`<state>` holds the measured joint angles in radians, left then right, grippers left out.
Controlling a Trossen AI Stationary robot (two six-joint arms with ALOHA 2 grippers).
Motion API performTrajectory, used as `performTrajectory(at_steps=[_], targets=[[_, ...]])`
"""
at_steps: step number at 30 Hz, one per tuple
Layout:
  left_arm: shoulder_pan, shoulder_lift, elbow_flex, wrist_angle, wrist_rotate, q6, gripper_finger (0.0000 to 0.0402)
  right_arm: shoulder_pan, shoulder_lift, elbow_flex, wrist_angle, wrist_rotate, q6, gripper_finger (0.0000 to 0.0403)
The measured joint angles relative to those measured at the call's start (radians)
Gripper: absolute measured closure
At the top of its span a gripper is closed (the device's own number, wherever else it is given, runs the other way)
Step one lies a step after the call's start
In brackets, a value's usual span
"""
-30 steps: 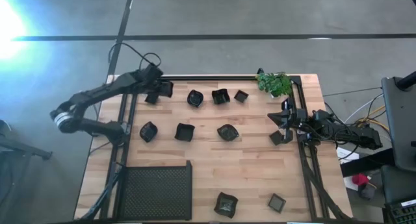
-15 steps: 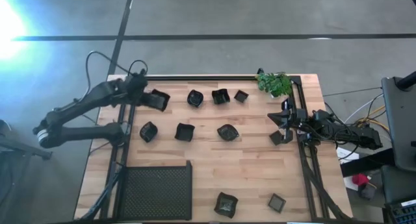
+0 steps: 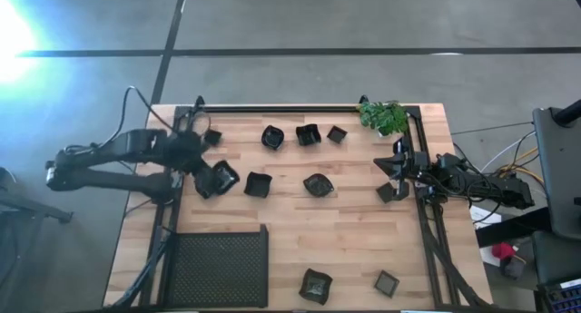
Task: Pick & Place Mini shaped plates
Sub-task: Put the black distorted square plate on the shelf
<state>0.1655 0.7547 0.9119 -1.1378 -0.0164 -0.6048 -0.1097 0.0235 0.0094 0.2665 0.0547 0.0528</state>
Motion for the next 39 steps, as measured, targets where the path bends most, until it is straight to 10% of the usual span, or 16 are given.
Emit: performTrajectory(at_steps=[39], targets=[[-0.908, 0.339, -0.049, 0.318, 0.140, -0.446, 0.0401, 0.000, -0.001, 0.000, 0.000, 0.000, -0.003, 0.0394]])
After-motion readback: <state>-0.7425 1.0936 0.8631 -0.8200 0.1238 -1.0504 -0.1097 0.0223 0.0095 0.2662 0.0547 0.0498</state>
